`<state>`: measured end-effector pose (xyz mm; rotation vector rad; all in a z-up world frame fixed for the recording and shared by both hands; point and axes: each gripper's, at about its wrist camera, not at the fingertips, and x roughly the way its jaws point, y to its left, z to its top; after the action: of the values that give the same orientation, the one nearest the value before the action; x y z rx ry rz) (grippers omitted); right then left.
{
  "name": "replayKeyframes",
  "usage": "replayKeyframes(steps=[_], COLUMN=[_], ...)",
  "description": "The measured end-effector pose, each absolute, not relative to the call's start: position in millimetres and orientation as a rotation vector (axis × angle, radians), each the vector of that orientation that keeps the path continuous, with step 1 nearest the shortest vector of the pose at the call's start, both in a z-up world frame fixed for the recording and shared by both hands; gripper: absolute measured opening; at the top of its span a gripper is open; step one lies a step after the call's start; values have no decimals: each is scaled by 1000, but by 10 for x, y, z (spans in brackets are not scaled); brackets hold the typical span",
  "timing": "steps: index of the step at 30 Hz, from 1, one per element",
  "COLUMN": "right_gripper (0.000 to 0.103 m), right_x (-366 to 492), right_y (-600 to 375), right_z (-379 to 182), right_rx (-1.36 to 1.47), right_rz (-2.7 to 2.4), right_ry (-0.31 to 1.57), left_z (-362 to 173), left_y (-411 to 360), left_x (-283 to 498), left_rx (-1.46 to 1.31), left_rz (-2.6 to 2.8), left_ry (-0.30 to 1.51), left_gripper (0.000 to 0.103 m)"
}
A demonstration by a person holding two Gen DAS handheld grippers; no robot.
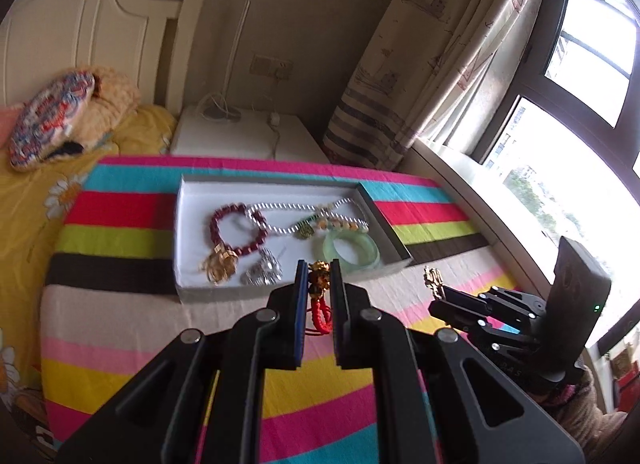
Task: Organize jewelry
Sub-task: 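Carry the pendant and gold pin into the tray and open both grippers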
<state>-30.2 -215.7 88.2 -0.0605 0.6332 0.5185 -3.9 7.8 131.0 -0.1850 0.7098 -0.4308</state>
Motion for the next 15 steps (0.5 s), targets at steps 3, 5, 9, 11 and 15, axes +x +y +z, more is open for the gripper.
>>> replayKeyframes(steps=[3, 5, 9, 11, 15], right_gripper=[19, 19, 19, 19, 19], right_x=[-222, -190, -85, -28, 164], right_y=[-2126, -2116, -2042, -1999, -1905], right_z=[940, 972, 1015, 1021, 989], right_rx=[-64, -60, -64, -67, -64], right_rz=[505, 502, 499, 495, 488], right_ry=[609, 592, 556, 546, 549], left_z=[1414, 1461, 1470, 1438, 1341], left_y=[13, -25, -110, -141, -193], left_x=[-52, -65, -15, 47, 209], left_rx=[-122, -88, -25, -6, 13], left_rz=[-371, -337, -273, -242, -183], left_ry=[654, 621, 577, 567, 564], left_gripper=[10, 10, 10, 10, 10])
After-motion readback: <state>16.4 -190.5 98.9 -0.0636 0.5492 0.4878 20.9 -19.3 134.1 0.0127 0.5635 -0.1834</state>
